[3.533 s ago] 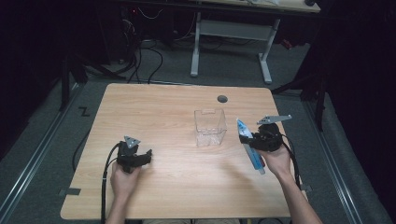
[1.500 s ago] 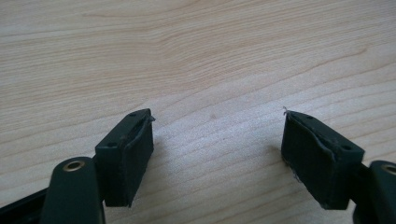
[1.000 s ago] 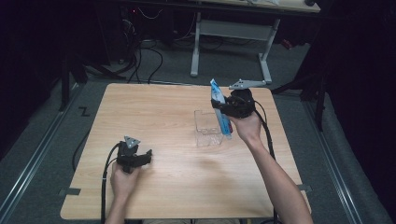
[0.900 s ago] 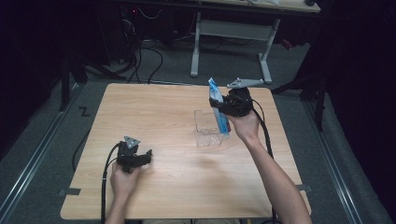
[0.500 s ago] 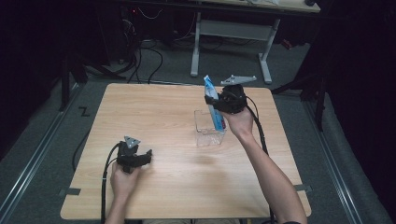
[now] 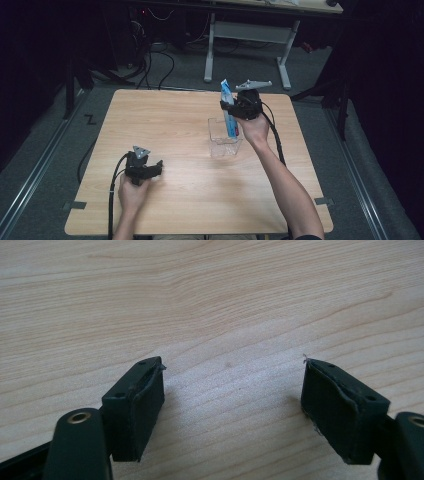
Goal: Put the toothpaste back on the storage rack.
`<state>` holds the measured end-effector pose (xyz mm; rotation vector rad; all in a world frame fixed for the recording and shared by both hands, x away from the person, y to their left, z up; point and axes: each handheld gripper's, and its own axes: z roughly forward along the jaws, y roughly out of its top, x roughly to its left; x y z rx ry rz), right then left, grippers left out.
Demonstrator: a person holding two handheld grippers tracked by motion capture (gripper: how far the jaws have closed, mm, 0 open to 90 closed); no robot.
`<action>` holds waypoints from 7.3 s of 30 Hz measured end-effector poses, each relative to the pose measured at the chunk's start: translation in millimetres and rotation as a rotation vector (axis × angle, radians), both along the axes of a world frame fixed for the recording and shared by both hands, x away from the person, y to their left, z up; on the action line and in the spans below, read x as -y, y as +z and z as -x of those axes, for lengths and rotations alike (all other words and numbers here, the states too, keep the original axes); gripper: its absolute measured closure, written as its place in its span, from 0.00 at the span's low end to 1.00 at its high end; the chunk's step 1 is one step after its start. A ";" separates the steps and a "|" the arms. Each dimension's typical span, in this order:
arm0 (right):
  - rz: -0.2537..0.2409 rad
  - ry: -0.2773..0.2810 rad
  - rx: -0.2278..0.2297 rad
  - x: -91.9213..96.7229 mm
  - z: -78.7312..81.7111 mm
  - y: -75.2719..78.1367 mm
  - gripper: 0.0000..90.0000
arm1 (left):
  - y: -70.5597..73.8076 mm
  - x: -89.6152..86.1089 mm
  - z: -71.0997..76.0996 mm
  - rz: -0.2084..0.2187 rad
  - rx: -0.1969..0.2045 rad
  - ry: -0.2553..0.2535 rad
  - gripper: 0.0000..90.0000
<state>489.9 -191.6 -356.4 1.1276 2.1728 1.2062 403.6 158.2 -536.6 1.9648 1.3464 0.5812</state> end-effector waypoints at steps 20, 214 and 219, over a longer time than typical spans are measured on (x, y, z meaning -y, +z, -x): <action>0.007 -0.016 -0.023 3.7 -3.6 -4.8 0.75 | 0.0 0.0 0.0 -0.001 0.000 -0.001 0.28; -0.083 -0.206 -0.027 149.2 100.6 -52.2 0.63 | 0.1 0.3 0.0 -0.002 0.000 0.001 0.29; -0.081 -0.210 -0.032 150.0 102.5 -56.3 0.63 | 0.1 0.4 0.0 -0.002 0.000 0.002 0.29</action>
